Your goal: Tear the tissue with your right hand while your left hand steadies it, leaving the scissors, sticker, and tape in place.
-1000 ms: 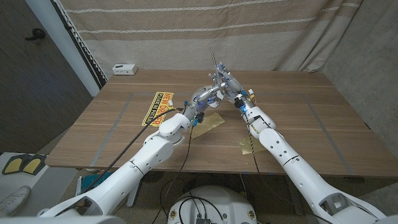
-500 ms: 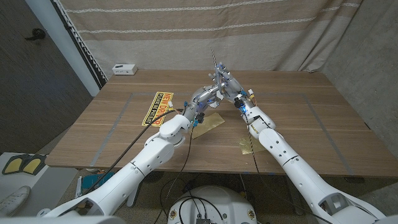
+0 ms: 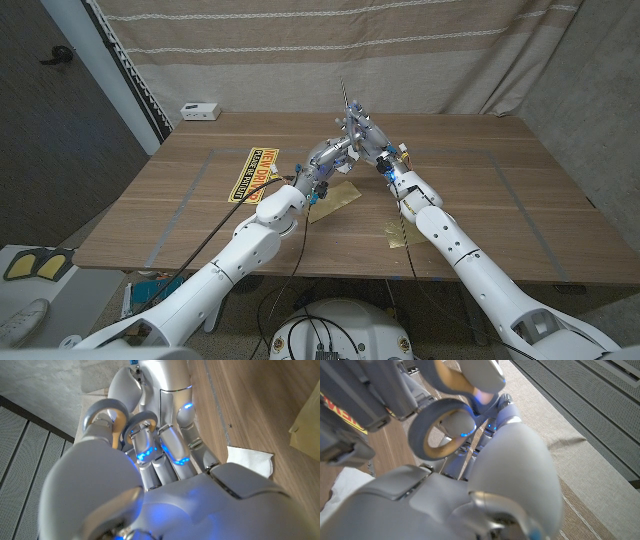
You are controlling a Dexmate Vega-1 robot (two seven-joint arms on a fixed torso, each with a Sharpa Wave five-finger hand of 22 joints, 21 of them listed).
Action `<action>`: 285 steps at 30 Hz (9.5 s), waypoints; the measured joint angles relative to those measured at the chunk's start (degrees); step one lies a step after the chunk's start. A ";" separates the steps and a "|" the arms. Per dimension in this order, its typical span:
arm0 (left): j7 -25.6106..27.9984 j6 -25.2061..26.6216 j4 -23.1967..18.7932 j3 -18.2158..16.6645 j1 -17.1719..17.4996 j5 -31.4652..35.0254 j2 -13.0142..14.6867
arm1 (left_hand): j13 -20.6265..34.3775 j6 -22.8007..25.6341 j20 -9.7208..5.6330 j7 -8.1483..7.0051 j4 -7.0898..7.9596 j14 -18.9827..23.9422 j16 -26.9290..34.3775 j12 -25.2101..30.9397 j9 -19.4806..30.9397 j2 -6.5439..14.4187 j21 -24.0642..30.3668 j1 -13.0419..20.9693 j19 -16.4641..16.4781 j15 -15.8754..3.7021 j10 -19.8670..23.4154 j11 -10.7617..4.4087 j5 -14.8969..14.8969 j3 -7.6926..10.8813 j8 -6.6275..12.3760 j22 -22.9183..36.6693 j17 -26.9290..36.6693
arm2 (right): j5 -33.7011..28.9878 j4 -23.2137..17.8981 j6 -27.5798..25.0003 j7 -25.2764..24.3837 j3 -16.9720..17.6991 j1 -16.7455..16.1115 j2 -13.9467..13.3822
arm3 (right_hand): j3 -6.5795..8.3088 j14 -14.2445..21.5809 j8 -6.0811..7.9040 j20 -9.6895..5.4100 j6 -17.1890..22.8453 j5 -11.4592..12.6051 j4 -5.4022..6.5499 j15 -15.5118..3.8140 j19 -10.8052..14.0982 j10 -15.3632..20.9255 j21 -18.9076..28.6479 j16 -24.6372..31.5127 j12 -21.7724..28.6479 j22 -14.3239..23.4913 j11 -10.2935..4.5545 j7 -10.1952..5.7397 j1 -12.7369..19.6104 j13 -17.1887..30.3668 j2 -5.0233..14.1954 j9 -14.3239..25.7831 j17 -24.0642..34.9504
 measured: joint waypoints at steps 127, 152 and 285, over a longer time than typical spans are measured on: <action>1.69 -1.01 -7.68 -1.09 3.29 7.24 6.64 | 2.87 -5.31 3.47 -1.28 -5.20 -68.93 -30.90 3.53 -0.43 3.94 -16.20 -12.07 -49.96 9.32 -58.57 -0.44 -7.03 16.57 0.90 -35.89 -1.85 | -2.97 6.42 4.94 2.69 1.15 1.96 2.33 | -11.57 -27.78 -9.05 0.31 -23.83 11.47 7.89 6.86 -9.12 -23.18 -7.51 -9.99 -12.37 -0.90 -2.06 -1.77 -26.27 -2.55 -1.06 0.66 -14.70; 3.62 -0.45 -9.04 -0.84 3.77 10.58 7.06 | 7.16 -5.42 3.48 -1.39 -5.60 -75.04 -26.93 0.54 -4.03 4.01 -17.26 -12.14 -53.44 9.53 -70.00 -0.01 -7.94 16.97 0.90 -38.16 -0.12 | -3.29 4.64 5.42 2.63 1.28 1.16 1.33 | -11.81 -29.84 -9.05 0.00 -23.33 11.75 7.65 6.87 -9.43 -23.40 -8.40 -9.99 -12.38 -0.91 -2.28 -2.27 -26.73 -2.54 -0.60 0.39 -15.58; -7.86 -11.14 0.47 -0.84 4.18 -1.15 1.17 | -37.28 -6.39 3.58 -2.41 -6.08 -57.47 -53.98 -31.08 -3.58 -1.66 -10.65 -15.12 -52.29 9.13 -47.41 2.62 -7.93 30.56 13.32 -49.86 -37.53 | -5.67 3.74 3.45 0.87 -0.53 3.48 -1.06 | -12.31 -31.15 -9.05 0.21 -22.52 12.95 6.82 7.17 -9.63 -23.61 -9.59 -9.99 -12.38 -0.92 -2.44 -2.66 -26.95 -3.05 -0.38 -0.13 -17.89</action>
